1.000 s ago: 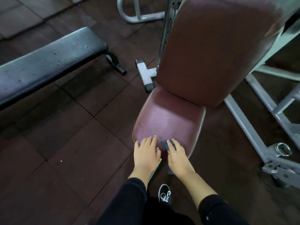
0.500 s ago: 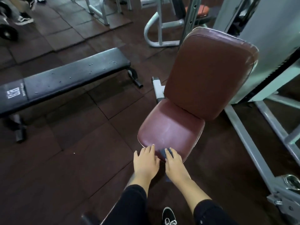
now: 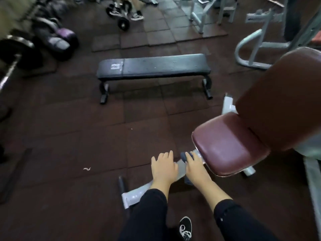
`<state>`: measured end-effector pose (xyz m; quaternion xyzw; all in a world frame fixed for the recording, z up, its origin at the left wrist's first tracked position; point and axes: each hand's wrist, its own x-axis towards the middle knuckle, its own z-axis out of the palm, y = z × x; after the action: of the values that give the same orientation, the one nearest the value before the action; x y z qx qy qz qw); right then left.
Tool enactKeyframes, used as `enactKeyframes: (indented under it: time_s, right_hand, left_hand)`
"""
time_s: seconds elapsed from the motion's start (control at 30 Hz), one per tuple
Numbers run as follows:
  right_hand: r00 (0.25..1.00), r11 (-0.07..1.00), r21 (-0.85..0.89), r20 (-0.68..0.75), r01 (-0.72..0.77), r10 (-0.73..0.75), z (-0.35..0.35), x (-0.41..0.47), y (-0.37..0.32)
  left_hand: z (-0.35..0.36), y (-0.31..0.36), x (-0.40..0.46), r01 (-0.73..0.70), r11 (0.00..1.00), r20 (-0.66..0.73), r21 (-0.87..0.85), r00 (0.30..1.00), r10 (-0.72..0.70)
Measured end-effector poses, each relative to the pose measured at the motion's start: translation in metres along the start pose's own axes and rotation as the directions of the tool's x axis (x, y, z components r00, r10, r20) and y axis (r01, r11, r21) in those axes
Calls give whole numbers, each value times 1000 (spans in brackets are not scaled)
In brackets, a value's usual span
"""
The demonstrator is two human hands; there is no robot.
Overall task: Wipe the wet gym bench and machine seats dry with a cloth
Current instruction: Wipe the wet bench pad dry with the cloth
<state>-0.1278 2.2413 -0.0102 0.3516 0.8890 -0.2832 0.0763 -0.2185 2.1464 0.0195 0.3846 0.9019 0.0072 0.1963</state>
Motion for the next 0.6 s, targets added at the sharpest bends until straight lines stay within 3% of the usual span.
enactKeyframes:
  time_s: [0.3, 0.6]
  right_hand:
    - [949, 947, -79, 82, 311, -305, 56, -17, -133]
    - [880, 891, -83, 222, 447, -421, 164, -82, -290]
  left_hand:
    - [-11, -125, -80, 268, 955, -62, -125, 959, -277]
    - [-11, -298, -194, 426, 896, -39, -128, 900, -433]
